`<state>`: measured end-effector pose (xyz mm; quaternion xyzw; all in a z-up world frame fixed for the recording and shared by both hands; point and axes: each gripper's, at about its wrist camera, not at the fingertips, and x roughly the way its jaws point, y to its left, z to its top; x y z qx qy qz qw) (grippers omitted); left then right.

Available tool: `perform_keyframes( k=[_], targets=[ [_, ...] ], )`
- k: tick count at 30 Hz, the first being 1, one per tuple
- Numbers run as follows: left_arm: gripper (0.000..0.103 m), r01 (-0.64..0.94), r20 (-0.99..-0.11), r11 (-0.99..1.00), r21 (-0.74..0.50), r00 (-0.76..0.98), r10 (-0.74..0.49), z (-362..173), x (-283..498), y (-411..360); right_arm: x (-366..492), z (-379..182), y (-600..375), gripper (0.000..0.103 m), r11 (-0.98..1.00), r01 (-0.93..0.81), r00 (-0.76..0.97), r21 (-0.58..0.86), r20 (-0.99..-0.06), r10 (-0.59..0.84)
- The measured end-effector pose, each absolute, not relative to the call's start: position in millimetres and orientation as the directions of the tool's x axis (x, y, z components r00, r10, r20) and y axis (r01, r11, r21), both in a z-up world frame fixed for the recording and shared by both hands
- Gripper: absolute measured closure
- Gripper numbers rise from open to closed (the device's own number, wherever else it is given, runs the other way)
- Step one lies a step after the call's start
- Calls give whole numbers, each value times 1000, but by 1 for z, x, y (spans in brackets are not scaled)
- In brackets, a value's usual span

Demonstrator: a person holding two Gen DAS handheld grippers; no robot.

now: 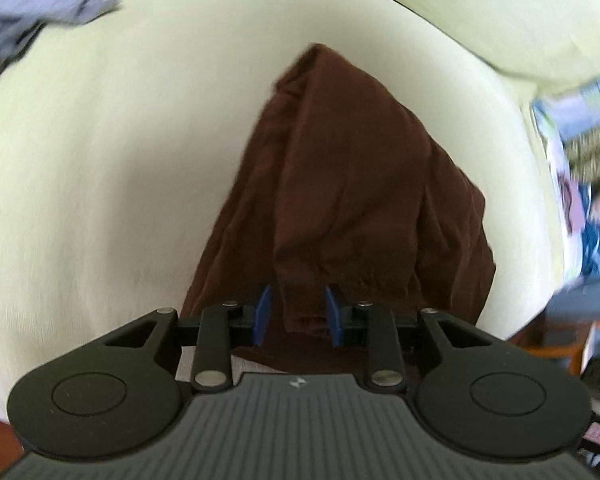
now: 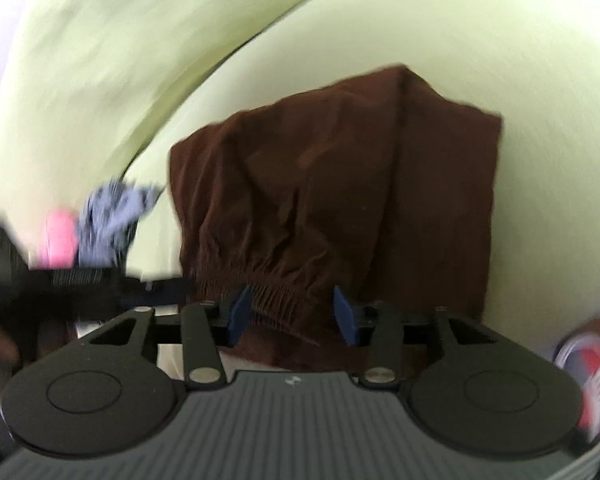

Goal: Fold clothes

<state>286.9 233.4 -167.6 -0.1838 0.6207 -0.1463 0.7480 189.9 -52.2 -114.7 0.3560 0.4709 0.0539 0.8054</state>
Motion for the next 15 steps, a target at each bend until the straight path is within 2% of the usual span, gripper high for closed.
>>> perform_keyframes(
  k=[6,13,14,15],
  targets=[
    [64,-65,-839,841,-537,146,-524,-173,288,247,184,-145,-59,54,592,433,555,680,-719,419],
    [57,-152,-805,791,-593,107,-583,-189,293,259,183,-158,-55,50,510,471,576,719,-689,440],
    [56,-169,-799,781,-602,102,-593,-192,292,261,184,-158,-54,52,508,461,581,727,-680,447],
    [61,-184,-791,770,-611,103,-603,-194,292,264,184,-157,-52,58,511,449,585,733,-674,452]
  ],
)
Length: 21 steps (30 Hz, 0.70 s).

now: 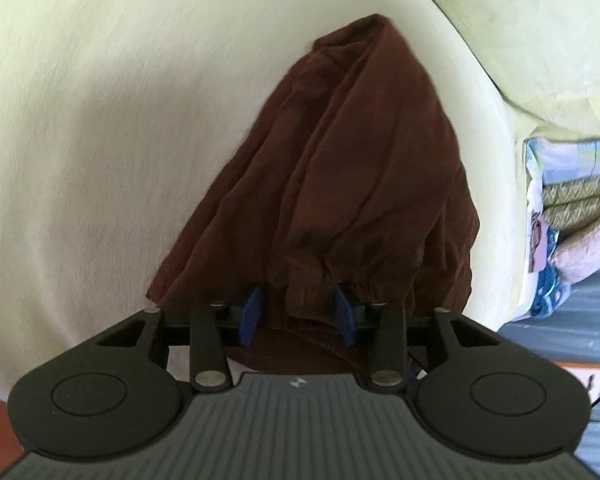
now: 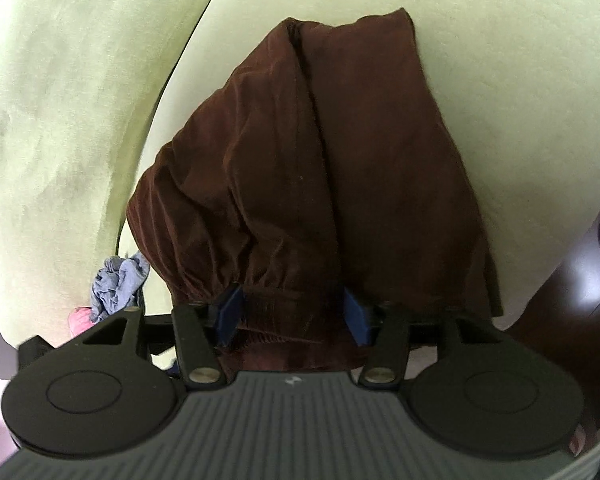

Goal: Fold clothes

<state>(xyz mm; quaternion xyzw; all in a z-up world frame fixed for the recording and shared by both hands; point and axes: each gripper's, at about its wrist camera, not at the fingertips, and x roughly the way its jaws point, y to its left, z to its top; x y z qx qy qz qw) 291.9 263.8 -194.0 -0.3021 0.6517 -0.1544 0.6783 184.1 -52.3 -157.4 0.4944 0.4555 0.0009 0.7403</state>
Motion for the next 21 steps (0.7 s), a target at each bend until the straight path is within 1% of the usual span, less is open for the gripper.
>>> perform_keyframes(
  k=[1,2,4,6,7,9,13,14,16,19,21],
  targets=[
    [64,-185,-788,766,-615,104,-607,-194,292,265,185,-156,-50,71,528,435,585,729,-675,450],
    [66,-176,-785,766,-619,107,-610,-193,291,266,186,-154,-47,75,555,415,581,721,-680,448],
    [71,-111,-797,789,-604,109,-594,-188,289,261,186,-152,-46,80,571,397,583,719,-678,448],
    [76,-48,-808,810,-585,116,-577,-181,285,256,185,-149,-45,81,558,392,590,732,-665,458],
    [76,-20,-812,816,-578,120,-572,-177,283,254,184,-147,-45,81,553,391,592,735,-662,461],
    [85,12,-813,821,-571,129,-568,-167,279,254,183,-140,-44,81,541,385,594,748,-649,474],
    [86,39,-815,825,-564,133,-564,-155,270,256,177,-133,-43,81,519,384,587,763,-636,501],
    [90,51,-820,831,-555,134,-556,-153,268,256,175,-133,-42,81,512,387,581,767,-634,510],
    [91,79,-829,839,-538,133,-544,-155,263,254,174,-135,-42,81,522,392,571,757,-646,506],
    [90,108,-840,850,-515,135,-526,-165,258,249,177,-147,-35,81,574,404,547,712,-691,472],
    [88,127,-844,856,-501,144,-516,-167,257,245,181,-153,-30,79,619,392,535,681,-716,449]
  ],
)
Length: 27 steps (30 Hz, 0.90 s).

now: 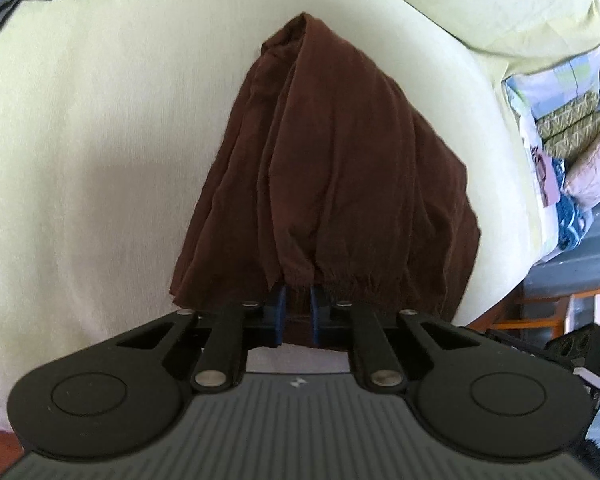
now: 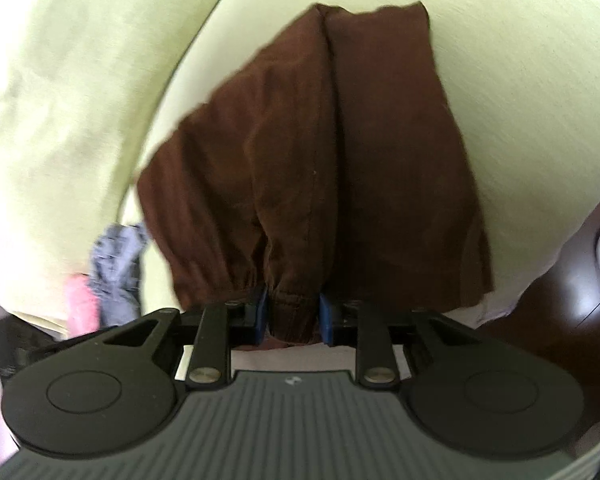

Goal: Fold clothes

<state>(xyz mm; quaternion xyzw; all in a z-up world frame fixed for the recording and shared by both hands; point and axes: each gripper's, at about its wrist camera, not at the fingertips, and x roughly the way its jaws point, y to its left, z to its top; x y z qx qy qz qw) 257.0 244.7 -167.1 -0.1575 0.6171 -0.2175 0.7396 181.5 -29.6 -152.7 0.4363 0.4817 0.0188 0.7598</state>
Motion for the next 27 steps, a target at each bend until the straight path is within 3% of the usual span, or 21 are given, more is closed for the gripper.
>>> perform_keyframes(
  k=[2,3,4,8,10,12,16,18,19,21,25,27],
  targets=[
    [88,151,-848,861,-485,158,-506,-165,254,243,184,-147,-23,72,659,363,532,659,-727,434],
    [88,157,-851,865,-476,166,-499,-161,252,243,184,-143,-21,59,675,354,530,648,-733,426],
    [88,158,-854,869,-469,170,-492,-156,251,245,183,-135,-19,55,707,338,530,621,-746,402],
    [83,241,-892,910,-337,230,-390,-116,241,242,181,-98,-13,55,831,226,566,508,-763,312],
    [76,330,-902,917,-224,285,-323,-95,240,231,188,-79,-7,62,888,117,607,444,-740,290],
    [72,374,-889,901,-221,301,-344,-90,246,222,205,-70,-3,70,909,44,634,415,-715,296],
    [71,408,-874,870,-276,271,-404,-110,269,202,241,-84,0,74,915,-31,630,402,-703,330],
    [71,419,-911,884,-208,244,-331,-139,274,192,248,-106,5,76,938,-58,583,341,-752,309],
    [70,433,-926,886,-167,241,-292,-149,272,191,249,-113,5,82,943,-65,567,325,-766,303],
    [69,479,-925,868,-128,258,-279,-147,267,191,253,-120,0,79,945,-88,543,314,-780,310],
    [69,513,-908,855,-75,320,-272,-108,279,194,257,-86,-22,62,941,-131,586,312,-742,327],
    [62,501,-879,863,-62,382,-285,-83,299,198,267,-69,-36,62,956,-140,627,256,-725,286]
  ],
)
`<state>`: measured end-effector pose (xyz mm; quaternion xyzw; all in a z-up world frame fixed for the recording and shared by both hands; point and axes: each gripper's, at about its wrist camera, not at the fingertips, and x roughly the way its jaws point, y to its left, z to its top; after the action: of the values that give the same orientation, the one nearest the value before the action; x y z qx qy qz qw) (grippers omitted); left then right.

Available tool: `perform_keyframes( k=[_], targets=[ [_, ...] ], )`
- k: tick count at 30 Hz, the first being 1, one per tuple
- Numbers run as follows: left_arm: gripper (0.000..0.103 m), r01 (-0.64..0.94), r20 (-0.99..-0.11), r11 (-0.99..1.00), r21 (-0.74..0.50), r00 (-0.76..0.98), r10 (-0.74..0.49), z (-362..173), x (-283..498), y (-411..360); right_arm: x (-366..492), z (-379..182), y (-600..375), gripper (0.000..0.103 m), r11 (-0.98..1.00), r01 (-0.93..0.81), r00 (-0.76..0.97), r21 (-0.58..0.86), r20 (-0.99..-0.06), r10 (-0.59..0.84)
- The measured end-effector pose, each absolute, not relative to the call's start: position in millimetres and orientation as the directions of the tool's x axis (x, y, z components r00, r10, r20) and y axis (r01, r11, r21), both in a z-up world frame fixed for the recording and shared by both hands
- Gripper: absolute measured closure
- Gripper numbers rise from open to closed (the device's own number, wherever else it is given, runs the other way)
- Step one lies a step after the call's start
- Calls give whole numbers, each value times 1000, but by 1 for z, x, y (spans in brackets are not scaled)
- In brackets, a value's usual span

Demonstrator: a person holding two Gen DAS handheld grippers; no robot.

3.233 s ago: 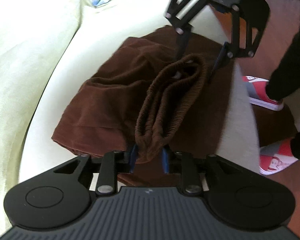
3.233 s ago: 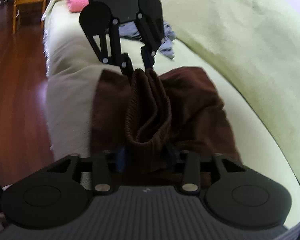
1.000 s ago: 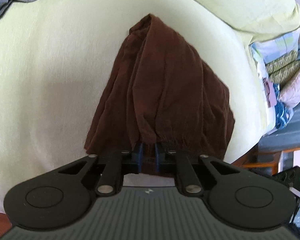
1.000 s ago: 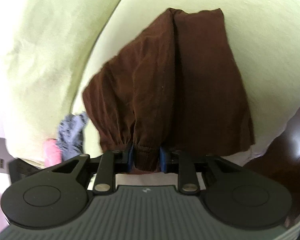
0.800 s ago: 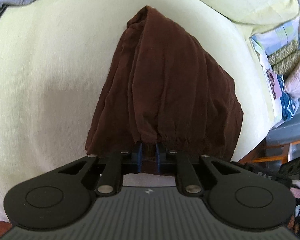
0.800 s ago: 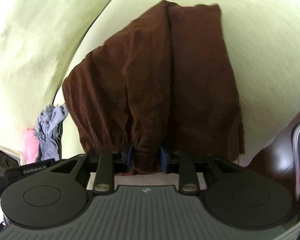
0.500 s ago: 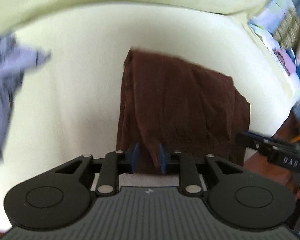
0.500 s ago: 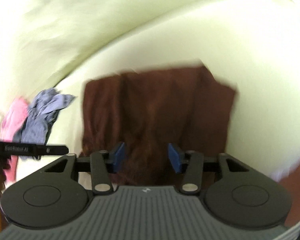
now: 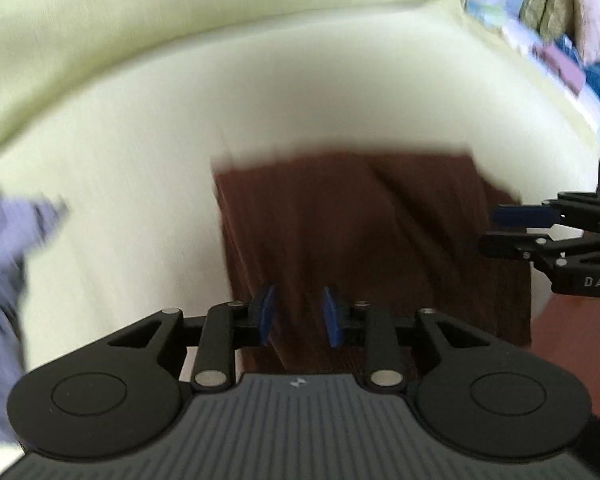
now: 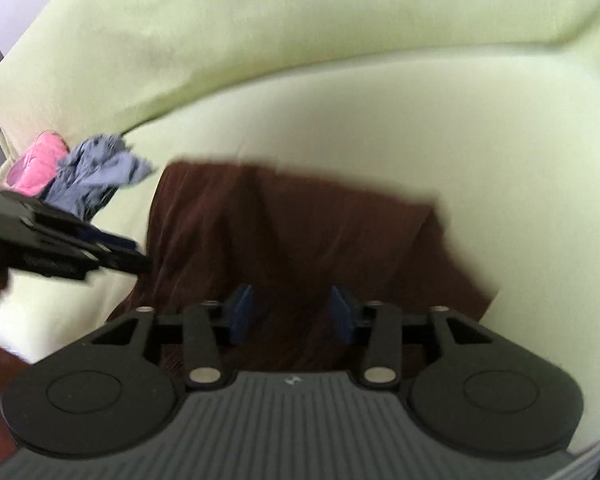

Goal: Fold clothes
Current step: 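Fold the shorts over once more and release both grippers above the bundle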

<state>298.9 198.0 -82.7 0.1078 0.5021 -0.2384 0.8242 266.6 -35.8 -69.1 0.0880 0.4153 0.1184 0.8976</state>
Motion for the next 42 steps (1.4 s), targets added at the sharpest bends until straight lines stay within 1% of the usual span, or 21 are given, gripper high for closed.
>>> perform_keyframes(
  k=[3,5,7,8,9,10,11,13,15,18,19,21,23,25,26,28,29,33,35,37,42],
  targets=[
    [62,467,-858,883,-44,435,-273,-73,330,197,285,-68,-58,62,975,-72,648,212,-733,207],
    [62,460,-854,886,-55,438,-281,-80,343,192,302,-77,-73,62,973,11,658,229,-734,165],
    [62,467,-848,882,-60,442,-292,-92,354,185,310,-87,-74,64,972,38,655,231,-740,150],
    [62,485,-849,874,-27,451,-277,-103,354,179,313,-92,-71,67,974,25,662,225,-734,152],
    [59,494,-847,870,8,466,-256,-109,353,177,316,-99,-66,80,985,1,660,173,-740,129],
    [57,501,-845,864,51,483,-230,-116,352,176,318,-106,-58,87,995,-25,652,94,-753,87],
    [56,507,-837,856,104,509,-200,-127,350,178,317,-111,-55,87,998,-46,652,37,-756,59],
    [54,504,-827,855,123,528,-193,-138,349,184,312,-115,-57,85,997,-70,660,-26,-751,27],
    [54,494,-823,862,112,532,-198,-130,350,193,310,-112,-58,83,997,-66,660,-40,-752,13],
    [56,478,-808,867,138,560,-181,-108,345,196,309,-98,-61,80,1000,-5,684,-24,-729,-15],
    [56,471,-809,872,131,560,-181,-103,343,198,308,-93,-59,79,1000,-11,700,1,-714,9],
    [56,453,-826,887,87,531,-190,-87,338,204,300,-77,-55,79,991,-81,715,108,-687,133],
    [56,442,-844,895,62,502,-190,-83,333,206,288,-70,-36,80,947,-237,669,217,-671,321],
    [56,404,-883,913,59,448,-141,-89,335,204,284,-77,-26,80,920,-297,618,254,-684,388],
    [56,382,-895,922,67,431,-113,-93,338,204,282,-88,-16,81,902,-336,558,272,-714,423],
    [57,331,-915,940,83,400,-60,-98,345,202,281,-112,0,80,904,-366,469,220,-796,383],
    [58,300,-922,950,83,385,-42,-99,348,204,280,-121,6,80,903,-390,455,180,-815,359],
    [58,253,-927,964,84,375,-18,-91,353,209,277,-105,6,79,889,-424,479,172,-791,381],
    [57,244,-925,965,94,379,-6,-87,354,210,276,-86,16,79,853,-491,498,177,-747,441],
    [57,231,-926,968,96,378,2,-84,355,214,280,-83,34,79,818,-543,481,189,-729,488],
    [57,203,-933,975,90,360,11,-87,351,229,282,-91,67,80,761,-623,429,181,-734,526]
  ],
)
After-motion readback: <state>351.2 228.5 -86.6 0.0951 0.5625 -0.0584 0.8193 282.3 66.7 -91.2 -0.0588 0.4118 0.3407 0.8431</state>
